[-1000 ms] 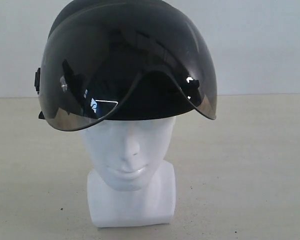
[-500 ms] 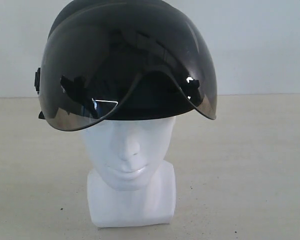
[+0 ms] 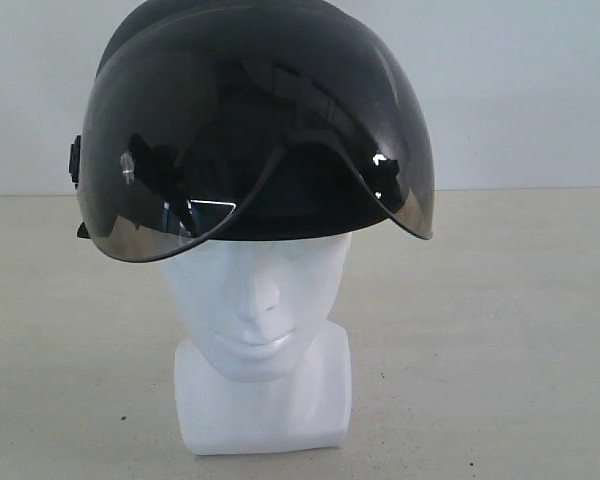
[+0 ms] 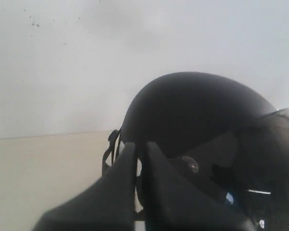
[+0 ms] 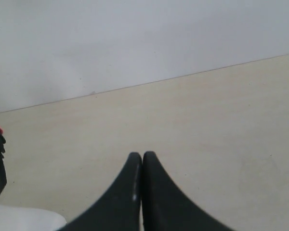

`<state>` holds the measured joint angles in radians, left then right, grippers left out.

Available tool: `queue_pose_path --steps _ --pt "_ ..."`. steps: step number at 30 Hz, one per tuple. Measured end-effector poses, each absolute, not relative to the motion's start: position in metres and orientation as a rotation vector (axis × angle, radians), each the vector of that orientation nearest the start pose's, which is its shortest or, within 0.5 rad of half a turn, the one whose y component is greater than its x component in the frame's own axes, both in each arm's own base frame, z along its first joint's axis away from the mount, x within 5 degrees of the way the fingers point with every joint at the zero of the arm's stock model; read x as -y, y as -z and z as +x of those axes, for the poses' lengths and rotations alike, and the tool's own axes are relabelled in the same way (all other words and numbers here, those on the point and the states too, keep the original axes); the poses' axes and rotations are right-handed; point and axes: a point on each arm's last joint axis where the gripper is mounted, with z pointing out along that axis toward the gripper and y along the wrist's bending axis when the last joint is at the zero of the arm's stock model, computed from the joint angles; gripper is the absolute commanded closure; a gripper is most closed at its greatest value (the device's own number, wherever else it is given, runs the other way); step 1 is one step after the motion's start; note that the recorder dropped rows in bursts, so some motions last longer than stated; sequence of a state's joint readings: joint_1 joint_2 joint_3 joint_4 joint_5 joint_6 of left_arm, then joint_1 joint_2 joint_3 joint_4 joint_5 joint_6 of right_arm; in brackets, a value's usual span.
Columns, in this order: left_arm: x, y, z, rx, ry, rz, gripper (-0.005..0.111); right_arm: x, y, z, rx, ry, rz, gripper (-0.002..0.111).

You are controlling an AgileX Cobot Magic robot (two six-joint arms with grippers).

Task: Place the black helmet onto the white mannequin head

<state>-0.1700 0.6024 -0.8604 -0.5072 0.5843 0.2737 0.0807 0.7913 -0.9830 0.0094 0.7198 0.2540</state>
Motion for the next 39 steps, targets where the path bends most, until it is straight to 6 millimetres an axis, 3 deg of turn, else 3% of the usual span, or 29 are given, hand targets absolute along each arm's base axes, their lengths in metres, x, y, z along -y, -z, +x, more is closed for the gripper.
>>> queue_pose_path --steps 4,10,17,19,23,29,33,39 --pt "0.043 -0.422 0.099 -1.738 0.484 0.225 0.102 -0.013 -0.411 0.149 -1.906 -0.233 0.161 0.108" --pt "0.048 -0.434 0.111 -1.771 0.515 0.243 0.102 -0.021 -0.412 0.162 -1.869 -0.119 -0.086 0.108" --pt "0.056 -0.446 0.147 -1.843 0.527 0.266 0.102 -0.052 -0.383 0.212 -2.037 -0.266 -0.16 0.108" --pt "0.058 -0.446 0.16 -1.875 0.526 0.276 0.102 -0.059 -0.383 0.221 -2.078 -0.322 -0.165 0.108" --pt "0.063 -0.442 0.181 -1.946 0.534 0.298 0.102 -0.07 -0.408 0.222 -2.07 -0.435 -0.257 0.108" --pt "0.068 -0.451 0.181 -1.917 0.588 0.332 0.102 -0.086 -0.457 0.226 -2.047 -0.554 -0.462 0.108" --pt "0.073 -0.455 0.179 -1.887 0.649 0.366 0.102 -0.1 -0.463 0.243 -2.083 -0.692 -0.503 0.108" --pt "0.076 -0.454 0.176 -1.88 0.678 0.432 0.102 -0.113 -0.464 0.25 -2.039 -0.882 -0.532 0.108"
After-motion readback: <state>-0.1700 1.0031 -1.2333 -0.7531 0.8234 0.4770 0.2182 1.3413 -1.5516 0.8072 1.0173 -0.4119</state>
